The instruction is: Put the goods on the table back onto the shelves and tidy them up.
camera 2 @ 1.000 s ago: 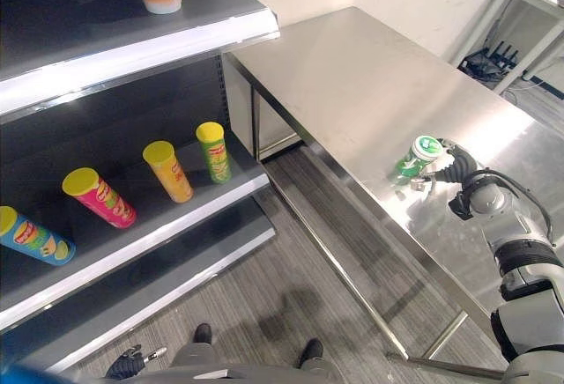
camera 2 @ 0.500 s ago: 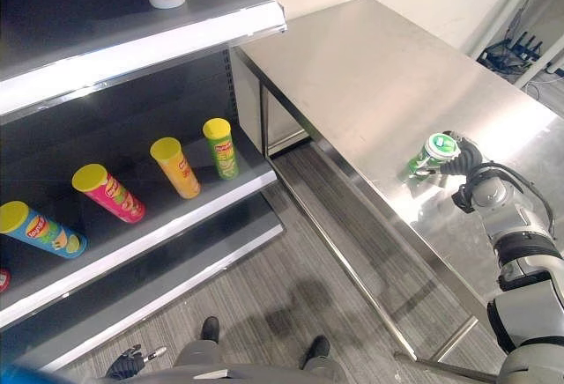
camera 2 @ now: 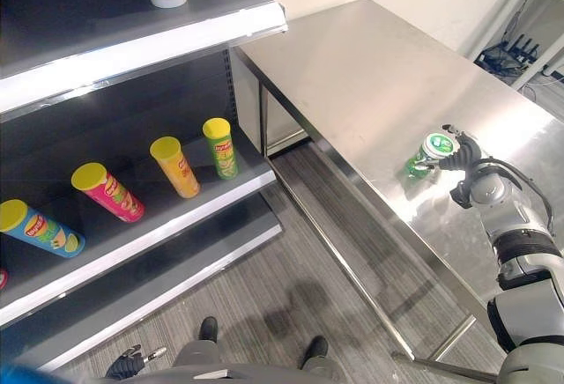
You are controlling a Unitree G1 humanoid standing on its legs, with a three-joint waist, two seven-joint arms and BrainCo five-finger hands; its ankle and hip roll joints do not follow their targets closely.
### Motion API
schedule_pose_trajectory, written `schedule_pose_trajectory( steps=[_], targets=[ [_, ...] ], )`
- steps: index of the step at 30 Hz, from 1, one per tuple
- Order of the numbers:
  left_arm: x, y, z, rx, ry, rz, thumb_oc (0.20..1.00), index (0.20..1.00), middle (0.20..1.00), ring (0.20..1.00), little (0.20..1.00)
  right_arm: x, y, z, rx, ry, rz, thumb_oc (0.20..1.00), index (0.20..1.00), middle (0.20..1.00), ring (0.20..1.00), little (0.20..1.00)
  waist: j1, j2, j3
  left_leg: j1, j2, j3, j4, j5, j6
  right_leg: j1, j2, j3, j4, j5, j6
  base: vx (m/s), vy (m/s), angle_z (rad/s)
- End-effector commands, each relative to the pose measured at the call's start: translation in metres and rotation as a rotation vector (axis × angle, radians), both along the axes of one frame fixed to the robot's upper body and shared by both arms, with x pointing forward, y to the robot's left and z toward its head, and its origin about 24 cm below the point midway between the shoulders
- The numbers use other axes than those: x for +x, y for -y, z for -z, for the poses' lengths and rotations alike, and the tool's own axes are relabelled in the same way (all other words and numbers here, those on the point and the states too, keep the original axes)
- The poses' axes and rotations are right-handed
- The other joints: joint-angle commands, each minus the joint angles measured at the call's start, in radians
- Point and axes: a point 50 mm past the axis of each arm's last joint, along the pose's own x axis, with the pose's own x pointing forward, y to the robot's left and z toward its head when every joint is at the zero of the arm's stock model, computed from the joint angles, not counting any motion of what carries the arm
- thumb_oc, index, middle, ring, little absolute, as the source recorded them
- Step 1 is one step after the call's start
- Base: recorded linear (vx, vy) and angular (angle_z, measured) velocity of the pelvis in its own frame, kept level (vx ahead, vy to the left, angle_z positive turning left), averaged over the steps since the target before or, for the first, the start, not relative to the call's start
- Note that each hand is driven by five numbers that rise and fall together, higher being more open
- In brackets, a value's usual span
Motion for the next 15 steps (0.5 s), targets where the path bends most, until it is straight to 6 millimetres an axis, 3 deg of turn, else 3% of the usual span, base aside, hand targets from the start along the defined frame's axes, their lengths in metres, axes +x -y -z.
schedule_pose_trajectory(
  steps=[1,15],
  targets=[
    [0.0069,-0.0120,-0.0045,0.044,0.008,0.030,1.000,1.000,1.000,1.000,1.000,0.0146,-0.0043,-0.0393,-0.078,0.110,-0.018,1.000,1.000,1.000,1.000,1.000,0.011,-0.029,-0.015,0.039,0.071,0.129,0.020,0.022,-0.050,0.031,0.026,0.031,0.011,-0.095,-0.009,0.00,0.000,0.00],
    [0.0043,-0.0128,-0.0040,0.045,-0.003,0.029,1.000,1.000,1.000,1.000,1.000,0.0187,-0.0053,-0.0309,-0.070,0.066,0.000,1.000,1.000,1.000,1.000,1.000,0.025,-0.027,-0.014,0.043,0.068,0.119,0.017,0.020,-0.051,0.039,0.027,0.028,0.011,-0.098,-0.009,0.00,0.000,0.00]
  ],
)
